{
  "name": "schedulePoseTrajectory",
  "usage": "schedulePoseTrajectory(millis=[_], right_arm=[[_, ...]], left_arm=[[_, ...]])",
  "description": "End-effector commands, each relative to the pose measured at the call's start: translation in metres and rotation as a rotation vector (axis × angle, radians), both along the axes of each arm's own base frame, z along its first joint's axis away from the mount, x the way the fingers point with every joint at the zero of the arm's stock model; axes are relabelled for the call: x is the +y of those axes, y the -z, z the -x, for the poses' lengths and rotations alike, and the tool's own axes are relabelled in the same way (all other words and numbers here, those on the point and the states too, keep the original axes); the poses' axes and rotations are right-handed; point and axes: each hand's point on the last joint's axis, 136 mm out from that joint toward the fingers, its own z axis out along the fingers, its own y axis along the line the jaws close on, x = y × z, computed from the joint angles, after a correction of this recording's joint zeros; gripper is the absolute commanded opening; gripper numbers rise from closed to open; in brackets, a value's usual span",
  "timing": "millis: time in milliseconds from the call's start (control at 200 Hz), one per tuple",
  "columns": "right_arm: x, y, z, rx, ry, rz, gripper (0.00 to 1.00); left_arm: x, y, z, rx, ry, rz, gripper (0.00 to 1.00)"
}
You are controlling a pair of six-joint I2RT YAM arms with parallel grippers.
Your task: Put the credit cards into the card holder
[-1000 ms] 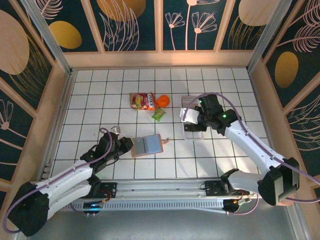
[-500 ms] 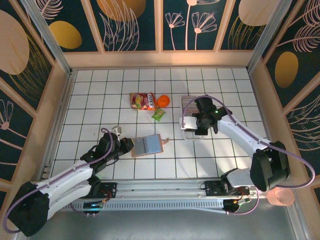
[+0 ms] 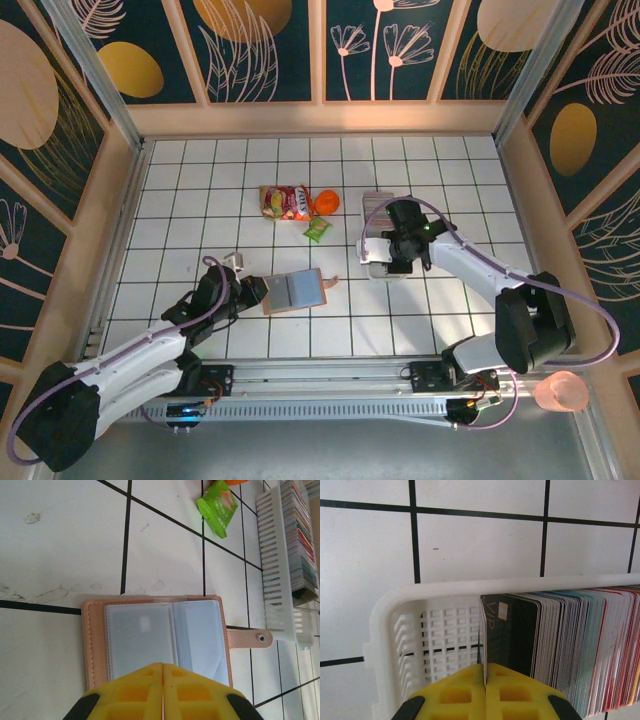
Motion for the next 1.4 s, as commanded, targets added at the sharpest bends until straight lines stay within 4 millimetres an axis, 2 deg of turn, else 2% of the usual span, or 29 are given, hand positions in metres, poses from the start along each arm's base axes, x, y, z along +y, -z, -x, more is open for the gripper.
schedulePoseTrajectory(millis=[0, 230, 290, 380, 500, 791, 936, 1181, 1396], right_arm=[[0.003, 0.005, -0.006, -0.012, -0.01, 0.005, 0.0], [0.002, 0.01, -0.01, -0.027, -0.015, 0.026, 0.0], [0.0, 0.009, -0.013, -0.058, -0.013, 0.032, 0.07], [-0.004, 0.009, -0.016, -0.095, -0.022, 0.053, 0.12], [-0.003, 0.006, -0.018, -0.13, -0.034, 0.053, 0.31], [-0.002, -0.002, -0.025, -0.224, -0.059, 0.053, 0.36], [-0.004, -0.001, -0.027, -0.266, -0.071, 0.067, 0.41], [-0.005, -0.001, -0.043, -0.337, -0.047, 0.082, 0.61], [-0.004, 0.003, -0.055, -0.348, -0.031, 0.109, 0.68]], left_arm=[[-0.001, 0.002, 0.001, -0.011, 0.014, -0.002, 0.07], [-0.002, 0.002, 0.002, -0.013, 0.019, -0.002, 0.07], [-0.003, 0.002, 0.002, -0.017, 0.03, -0.003, 0.07], [-0.003, 0.002, 0.003, -0.016, 0.041, -0.009, 0.07], [0.0, 0.006, 0.003, -0.007, 0.028, -0.026, 0.08], [0.0, 0.01, 0.005, 0.007, 0.036, -0.037, 0.08], [0.0, 0.01, 0.005, 0.008, 0.036, -0.034, 0.08], [0.0, 0.01, 0.006, 0.006, 0.038, -0.028, 0.07], [0.0, 0.009, 0.006, -0.002, 0.036, -0.03, 0.07]])
